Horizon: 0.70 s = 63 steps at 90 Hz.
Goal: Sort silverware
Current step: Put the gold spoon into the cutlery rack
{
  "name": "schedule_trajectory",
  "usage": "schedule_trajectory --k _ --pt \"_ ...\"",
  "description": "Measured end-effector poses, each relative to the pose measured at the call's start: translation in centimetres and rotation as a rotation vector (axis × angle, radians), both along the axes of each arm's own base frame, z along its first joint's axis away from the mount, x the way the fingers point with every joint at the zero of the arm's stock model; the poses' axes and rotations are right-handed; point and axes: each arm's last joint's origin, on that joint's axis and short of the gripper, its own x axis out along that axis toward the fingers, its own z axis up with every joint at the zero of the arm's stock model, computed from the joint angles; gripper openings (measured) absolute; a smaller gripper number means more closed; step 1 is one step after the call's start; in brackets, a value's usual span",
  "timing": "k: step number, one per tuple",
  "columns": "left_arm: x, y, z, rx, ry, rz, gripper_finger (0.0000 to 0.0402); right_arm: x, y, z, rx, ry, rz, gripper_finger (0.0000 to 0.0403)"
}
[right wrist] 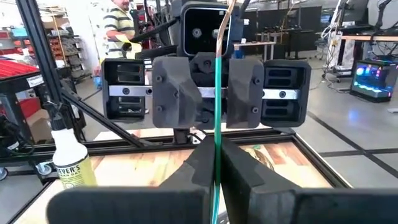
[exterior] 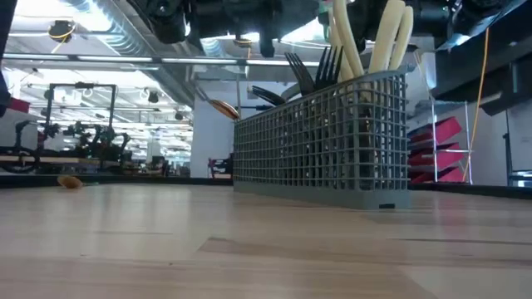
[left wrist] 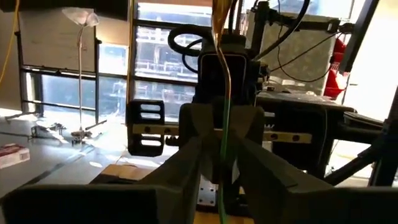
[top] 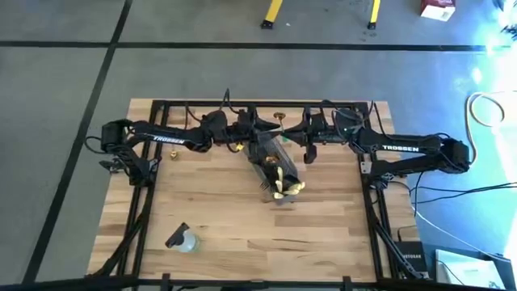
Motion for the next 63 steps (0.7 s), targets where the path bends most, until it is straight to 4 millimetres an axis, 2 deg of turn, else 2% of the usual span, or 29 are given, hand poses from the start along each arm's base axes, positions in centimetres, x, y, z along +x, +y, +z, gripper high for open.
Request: schedule_trajectory --k 37,63 --pt "-0.05 -0.11 0.25 -0.014 -0.027 -0.032 0.0089 0.00 -0.02 -0.24 0.009 0.024 -0.006 0.0000" --pt "0.10 -0.08 0.76 0.007 -0.035 -0.028 0.0061 0.01 -0.02 -0.44 0.015 0.043 -0.007 0.0000"
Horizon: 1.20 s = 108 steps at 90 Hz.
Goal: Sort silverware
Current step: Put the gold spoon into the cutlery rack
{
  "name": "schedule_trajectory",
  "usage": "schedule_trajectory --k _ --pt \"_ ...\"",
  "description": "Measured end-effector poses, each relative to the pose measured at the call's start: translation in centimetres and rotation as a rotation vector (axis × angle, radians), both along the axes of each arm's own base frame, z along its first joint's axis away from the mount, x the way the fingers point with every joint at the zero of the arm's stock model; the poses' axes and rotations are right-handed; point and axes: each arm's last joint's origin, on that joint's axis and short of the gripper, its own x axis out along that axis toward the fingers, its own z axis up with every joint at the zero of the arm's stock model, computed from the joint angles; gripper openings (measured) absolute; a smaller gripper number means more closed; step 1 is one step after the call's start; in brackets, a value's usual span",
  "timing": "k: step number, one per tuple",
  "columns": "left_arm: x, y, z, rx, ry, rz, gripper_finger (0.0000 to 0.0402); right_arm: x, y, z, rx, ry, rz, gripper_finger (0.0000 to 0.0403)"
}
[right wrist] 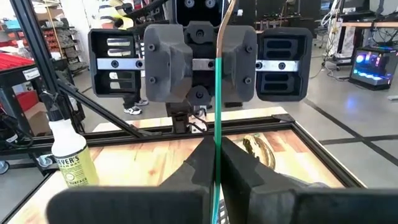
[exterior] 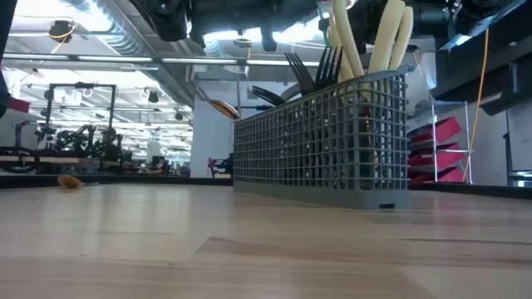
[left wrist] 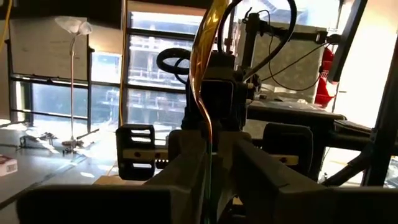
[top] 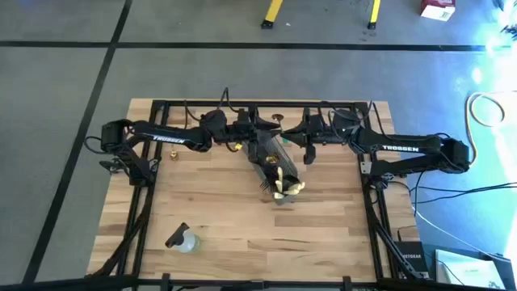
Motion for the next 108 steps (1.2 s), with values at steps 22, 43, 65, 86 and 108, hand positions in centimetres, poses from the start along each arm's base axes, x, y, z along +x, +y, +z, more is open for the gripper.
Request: schedule_trajectory --k 22,43,65,86,108 --pt "0.00 0.00 -0.01 0.003 0.001 0.001 0.0032 0.00 0.01 -0.02 0.001 0.002 0.000 0.0000" --pt "-0.01 0.00 0.05 0.003 -0.005 -0.003 0.0023 0.00 0.01 -0.06 0.002 0.006 0.001 0.0000" --pt "-0.02 0.02 0.05 0.001 -0.006 0.004 0.0027 0.00 0.01 -0.13 0.004 0.013 0.001 0.0000" --pt "-0.02 0.03 0.05 0.000 -0.006 0.006 0.0027 -0.01 0.01 -0.29 0.008 0.029 0.001 0.0000" --pt "-0.04 0.11 0.10 0.000 -0.012 0.036 0.0005 -0.01 0.00 -0.30 0.008 0.030 0.000 0.0000"
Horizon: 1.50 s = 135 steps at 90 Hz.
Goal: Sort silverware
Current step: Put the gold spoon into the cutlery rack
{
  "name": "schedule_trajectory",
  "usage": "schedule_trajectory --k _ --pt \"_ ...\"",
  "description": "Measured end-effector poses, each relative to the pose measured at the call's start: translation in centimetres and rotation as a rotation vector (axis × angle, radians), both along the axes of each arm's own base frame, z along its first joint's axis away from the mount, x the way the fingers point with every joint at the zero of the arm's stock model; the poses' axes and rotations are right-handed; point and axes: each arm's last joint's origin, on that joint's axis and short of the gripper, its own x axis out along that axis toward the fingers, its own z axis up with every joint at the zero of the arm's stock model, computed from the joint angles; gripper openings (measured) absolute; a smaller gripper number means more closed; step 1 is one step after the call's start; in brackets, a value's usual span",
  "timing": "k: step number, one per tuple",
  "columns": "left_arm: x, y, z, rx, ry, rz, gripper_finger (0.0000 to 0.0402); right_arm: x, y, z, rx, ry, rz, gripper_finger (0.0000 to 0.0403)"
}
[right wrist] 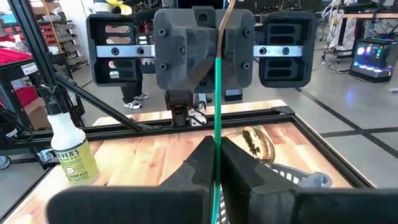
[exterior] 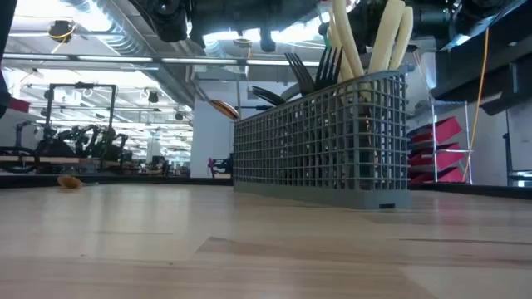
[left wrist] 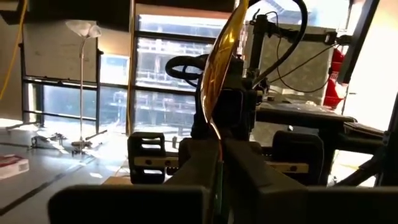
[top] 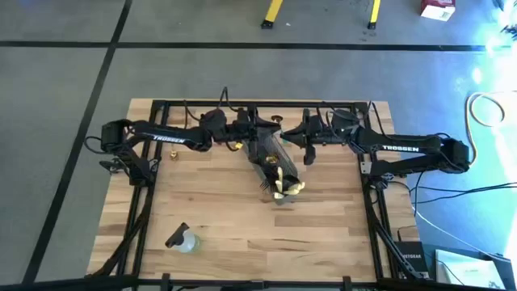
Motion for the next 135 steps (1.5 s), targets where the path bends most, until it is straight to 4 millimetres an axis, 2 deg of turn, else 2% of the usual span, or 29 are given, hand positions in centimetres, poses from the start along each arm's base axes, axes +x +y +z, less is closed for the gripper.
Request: schedule_trajectory --k 28,39,48,75,87,100,120,135 --pt "0.4 0.1 0.5 0.003 0.048 -0.031 0.0000 0.0 0.0 -0.1 -0.003 0.010 0.001 0.0003" --pt "0.5 0.0 0.4 0.001 0.059 -0.043 0.0000 0.0 0.0 -0.2 -0.053 0.020 0.004 0.0020" --pt "0.5 0.0 0.4 0.001 0.060 -0.050 0.0000 0.0 0.0 -0.2 -0.068 0.019 0.017 0.0059" --pt "0.6 -0.1 0.0 -0.028 0.100 -0.063 0.0000 -0.3 0.1 -0.2 -0.060 0.035 0.010 0.0222" --pt "0.6 -0.3 0.0 -0.034 0.102 -0.092 0.0000 -1.6 0.5 0.9 -0.078 0.013 0.000 0.0270" --pt "0.3 -1.0 0.4 -0.029 0.104 -0.112 0.0000 -3.8 1.1 2.6 -0.096 -0.031 -0.024 0.0300" --pt "0.0 -2.9 1.3 -0.007 0.097 -0.147 0.0000 -6.9 1.8 3.2 -0.109 0.028 -0.153 0.0310" --pt "-0.7 -4.9 1.5 0.066 0.209 -0.006 0.0000 -7.5 2.0 3.3 -0.081 0.039 -0.160 0.0310"
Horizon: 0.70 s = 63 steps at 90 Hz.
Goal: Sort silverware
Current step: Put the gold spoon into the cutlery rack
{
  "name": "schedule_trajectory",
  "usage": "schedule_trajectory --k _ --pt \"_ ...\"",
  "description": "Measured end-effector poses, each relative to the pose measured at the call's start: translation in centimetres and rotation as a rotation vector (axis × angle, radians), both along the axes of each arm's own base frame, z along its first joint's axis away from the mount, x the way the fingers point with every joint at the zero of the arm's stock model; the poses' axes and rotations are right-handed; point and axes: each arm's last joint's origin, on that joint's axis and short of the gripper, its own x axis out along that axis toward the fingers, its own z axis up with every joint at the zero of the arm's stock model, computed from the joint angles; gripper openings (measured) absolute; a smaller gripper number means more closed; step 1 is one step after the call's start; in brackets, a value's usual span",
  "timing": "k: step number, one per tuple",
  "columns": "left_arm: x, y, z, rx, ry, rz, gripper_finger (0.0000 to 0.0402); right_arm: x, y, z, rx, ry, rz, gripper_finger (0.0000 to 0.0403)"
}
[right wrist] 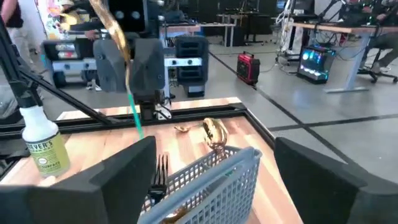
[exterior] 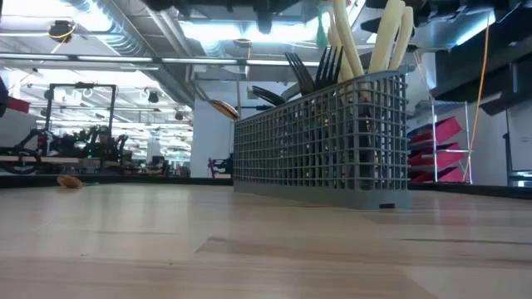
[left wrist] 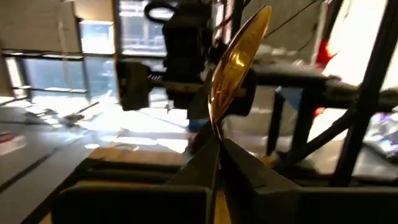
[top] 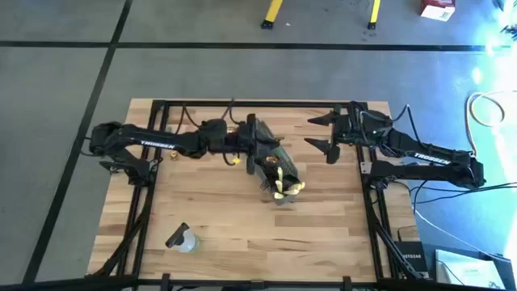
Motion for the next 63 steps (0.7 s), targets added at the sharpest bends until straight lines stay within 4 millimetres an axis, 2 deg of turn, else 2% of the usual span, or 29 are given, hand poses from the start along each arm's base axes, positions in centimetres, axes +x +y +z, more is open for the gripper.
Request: schedule_trajectory --k 17,29,42,63 --pt "-0.4 -1.5 -0.6 0.094 0.124 0.160 0.0000 0.2 -0.1 -0.3 0.010 0.021 0.000 0.0310" --pt "-0.5 -1.8 -1.0 0.158 0.182 0.267 0.0000 0.5 -0.1 -0.5 0.027 0.038 -0.001 0.0310" --pt "-0.6 -1.4 -1.5 0.171 0.235 0.289 0.0000 0.8 -0.2 -0.9 0.044 0.060 -0.001 0.0310" --pt "-1.4 -1.0 -4.7 0.155 0.230 0.332 0.0000 0.8 -0.2 -1.2 0.055 0.091 0.006 0.0310"
